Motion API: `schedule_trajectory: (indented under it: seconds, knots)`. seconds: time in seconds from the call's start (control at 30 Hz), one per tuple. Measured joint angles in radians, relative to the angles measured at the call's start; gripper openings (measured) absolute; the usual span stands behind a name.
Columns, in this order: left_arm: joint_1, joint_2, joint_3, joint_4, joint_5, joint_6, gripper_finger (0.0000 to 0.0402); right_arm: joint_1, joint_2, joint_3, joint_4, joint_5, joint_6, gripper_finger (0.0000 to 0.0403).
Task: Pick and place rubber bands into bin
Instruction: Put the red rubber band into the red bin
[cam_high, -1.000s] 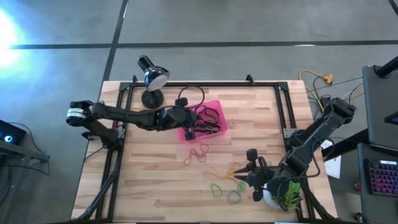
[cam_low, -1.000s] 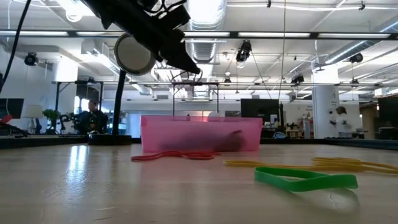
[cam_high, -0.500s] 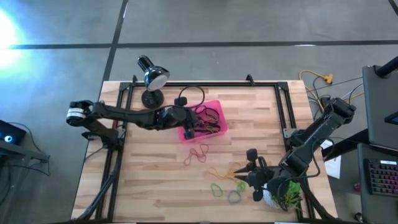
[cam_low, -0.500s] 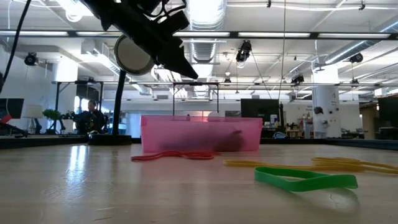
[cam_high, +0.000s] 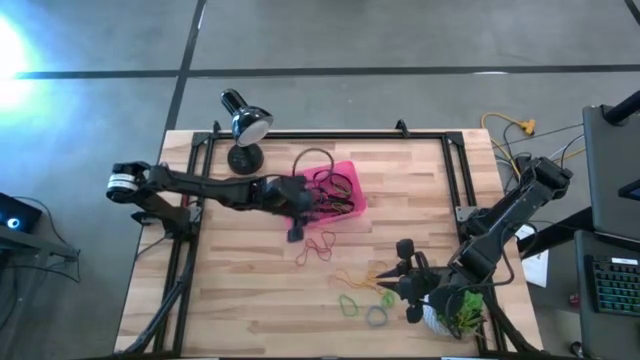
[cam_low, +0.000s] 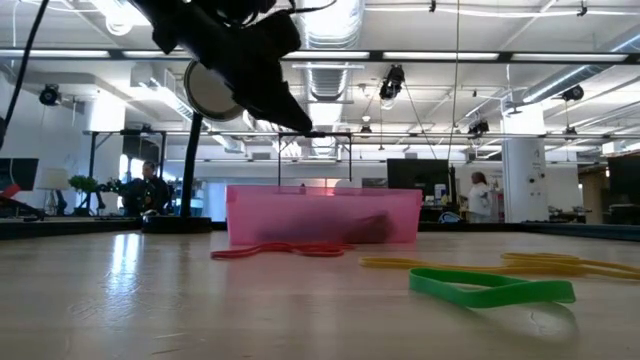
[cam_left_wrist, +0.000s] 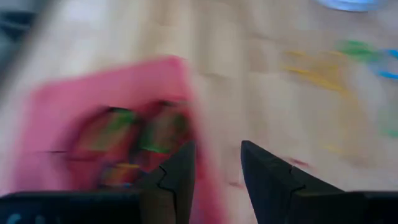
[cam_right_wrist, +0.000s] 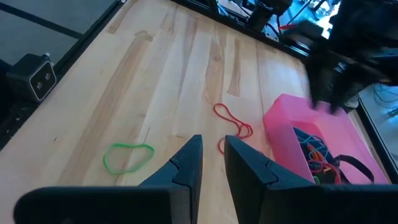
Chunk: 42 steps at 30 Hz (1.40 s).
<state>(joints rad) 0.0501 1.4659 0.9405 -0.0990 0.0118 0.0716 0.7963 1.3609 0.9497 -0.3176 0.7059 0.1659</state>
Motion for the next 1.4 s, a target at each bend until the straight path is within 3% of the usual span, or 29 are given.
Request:
schedule_trajectory:
  seconds: [0.1, 0.27, 0.57, 0.7, 0.97, 1.4]
  knots:
    - [-0.039, 0.001, -0.012, -0.062, 0.083, -0.018, 0.0114, 0.000, 0.000, -0.006, -0.002, 0.000, 0.000, 0.0057]
    - [-0.140, 0.003, -0.054, -0.037, 0.082, -0.006, 0.0114, 0.000, 0.000, -0.006, -0.014, 0.001, 0.000, 0.0057]
    - [-0.256, 0.024, -0.097, 0.011, -0.087, -0.061, 0.0114, 0.000, 0.000, -0.006, -0.016, 0.001, 0.000, 0.0057]
    - [-0.268, 0.089, -0.098, 0.010, -0.096, -0.097, 0.0114, 0.000, 0.000, -0.006, -0.015, 0.002, 0.000, 0.0057]
    - [-0.277, 0.220, -0.098, 0.000, -0.102, -0.338, 0.0114, 0.000, 0.000, -0.006, -0.017, 0.002, 0.010, 0.0057]
    - [-0.316, 0.186, -0.096, -0.017, -0.119, -0.386, 0.0114, 0.000, 0.000, -0.006, -0.019, 0.002, 0.011, 0.0056]
